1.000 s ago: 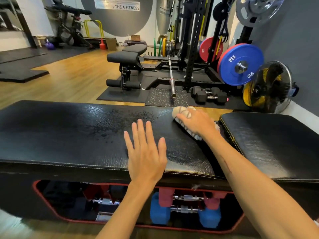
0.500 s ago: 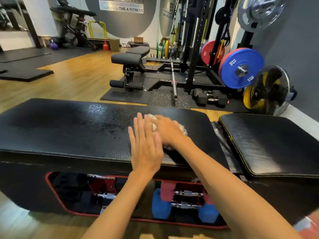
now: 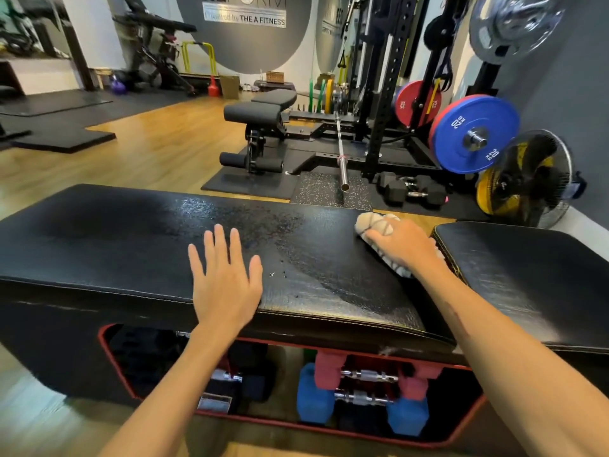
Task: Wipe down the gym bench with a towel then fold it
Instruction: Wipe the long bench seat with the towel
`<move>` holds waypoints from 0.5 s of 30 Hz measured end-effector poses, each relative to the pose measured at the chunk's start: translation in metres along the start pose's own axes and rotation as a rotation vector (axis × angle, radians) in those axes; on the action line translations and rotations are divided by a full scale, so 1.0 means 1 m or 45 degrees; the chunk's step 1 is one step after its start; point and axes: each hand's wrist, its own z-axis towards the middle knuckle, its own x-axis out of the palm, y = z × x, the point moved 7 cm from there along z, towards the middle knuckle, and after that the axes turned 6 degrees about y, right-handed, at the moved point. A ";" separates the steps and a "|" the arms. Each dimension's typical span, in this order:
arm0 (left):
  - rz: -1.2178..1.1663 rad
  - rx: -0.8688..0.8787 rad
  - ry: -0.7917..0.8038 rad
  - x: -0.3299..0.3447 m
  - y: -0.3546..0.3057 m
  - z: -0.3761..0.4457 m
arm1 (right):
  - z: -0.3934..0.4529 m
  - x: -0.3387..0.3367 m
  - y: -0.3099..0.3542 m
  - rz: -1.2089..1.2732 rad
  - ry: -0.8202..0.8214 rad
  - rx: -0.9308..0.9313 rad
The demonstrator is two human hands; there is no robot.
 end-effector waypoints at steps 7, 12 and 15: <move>-0.084 -0.036 -0.016 -0.001 0.003 -0.001 | 0.036 0.034 0.104 -0.187 0.068 -0.123; -0.130 -0.061 -0.012 -0.002 0.004 -0.001 | 0.004 0.066 0.182 -0.231 0.152 -0.329; -0.118 -0.079 -0.006 -0.002 0.005 -0.002 | -0.033 0.067 0.201 -0.210 0.168 -0.469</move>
